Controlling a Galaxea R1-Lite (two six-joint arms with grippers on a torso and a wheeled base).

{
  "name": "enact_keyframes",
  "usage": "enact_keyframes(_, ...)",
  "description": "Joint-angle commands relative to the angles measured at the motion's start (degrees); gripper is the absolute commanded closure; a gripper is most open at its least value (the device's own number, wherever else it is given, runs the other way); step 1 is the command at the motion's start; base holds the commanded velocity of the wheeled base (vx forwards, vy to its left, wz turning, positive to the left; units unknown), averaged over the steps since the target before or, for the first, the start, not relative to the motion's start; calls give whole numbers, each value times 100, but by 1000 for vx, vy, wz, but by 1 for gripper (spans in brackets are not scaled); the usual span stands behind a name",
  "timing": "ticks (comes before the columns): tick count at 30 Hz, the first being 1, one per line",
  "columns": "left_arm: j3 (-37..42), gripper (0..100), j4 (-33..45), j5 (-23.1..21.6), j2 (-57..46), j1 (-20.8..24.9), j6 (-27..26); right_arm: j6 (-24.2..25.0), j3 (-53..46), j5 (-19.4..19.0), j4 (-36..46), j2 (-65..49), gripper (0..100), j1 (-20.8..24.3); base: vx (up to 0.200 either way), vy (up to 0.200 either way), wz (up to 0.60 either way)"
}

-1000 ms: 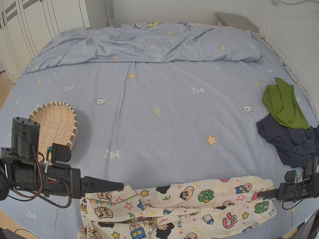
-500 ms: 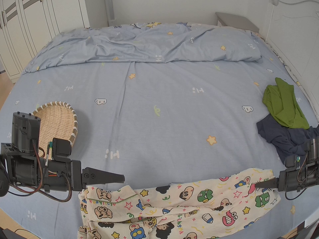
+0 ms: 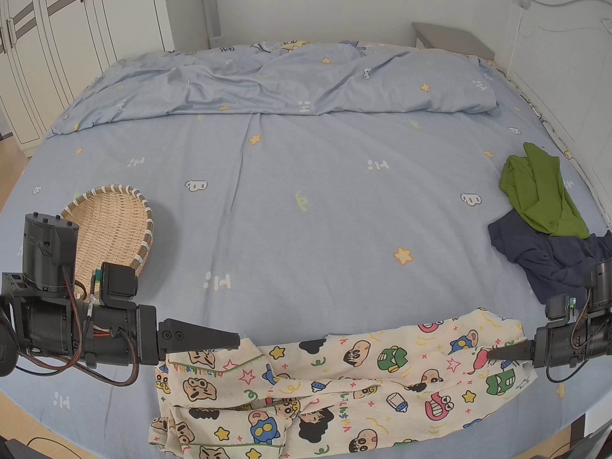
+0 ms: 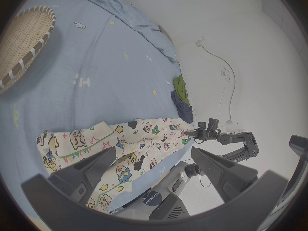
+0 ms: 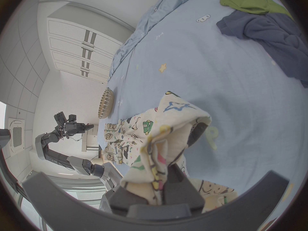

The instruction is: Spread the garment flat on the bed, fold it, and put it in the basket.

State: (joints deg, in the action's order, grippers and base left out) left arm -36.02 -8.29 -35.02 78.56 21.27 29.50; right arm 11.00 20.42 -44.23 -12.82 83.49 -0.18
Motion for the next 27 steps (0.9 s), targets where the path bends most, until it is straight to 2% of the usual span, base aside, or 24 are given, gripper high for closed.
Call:
enact_keyframes(1, -19, 0, 3, 13, 2, 8, 3, 17, 6, 2, -1, -9, 100, 80, 0, 0, 0)
enact_keyframes(6, -89, 0, 56, 13, 11, -35, 12, 61, 59, 55, 43, -70, 100, 238, 0, 0, 0)
enact_keyframes(13, -124, 0, 56, 4, 11, -229, 12, 61, 85, 204, 43, -96, 100, 414, 0, 200, 0)
enact_keyframes(14, -124, 0, 47, 4, 19, -229, 12, 105, 85, 468, 43, -105, 100, 598, 0, 200, 0)
enact_keyframes(16, -124, 0, 47, 4, 11, -229, 3, 272, 85, 714, 43, -123, 100, 844, 0, 100, 0)
enact_keyframes(20, -115, 0, 38, 22, 11, -229, -15, 772, 173, 1065, 43, -386, 100, 1354, 0, 0, 0)
enact_keyframes(23, -142, 0, 38, 31, 11, -238, -6, 1616, 524, 1698, 114, -562, 100, 2154, 0, 0, 0)
enact_keyframes(24, -142, 0, 38, 31, 11, -238, -6, 1643, 533, 1725, 114, -562, 100, 2180, 0, 0, 0)
enact_keyframes(25, -177, 0, 56, 31, 2, -238, -6, 1880, 683, 1988, 175, -562, 100, 2479, 0, 0, 0)
enact_keyframes(26, -186, 0, 64, 31, 2, -246, 3, 1933, 718, 2050, 184, -562, 100, 2550, 0, 0, 0)
enact_keyframes(27, -221, 0, 82, 31, -7, -264, 12, 2223, 920, 2375, 280, -545, 100, 2989, 0, 0, 0)
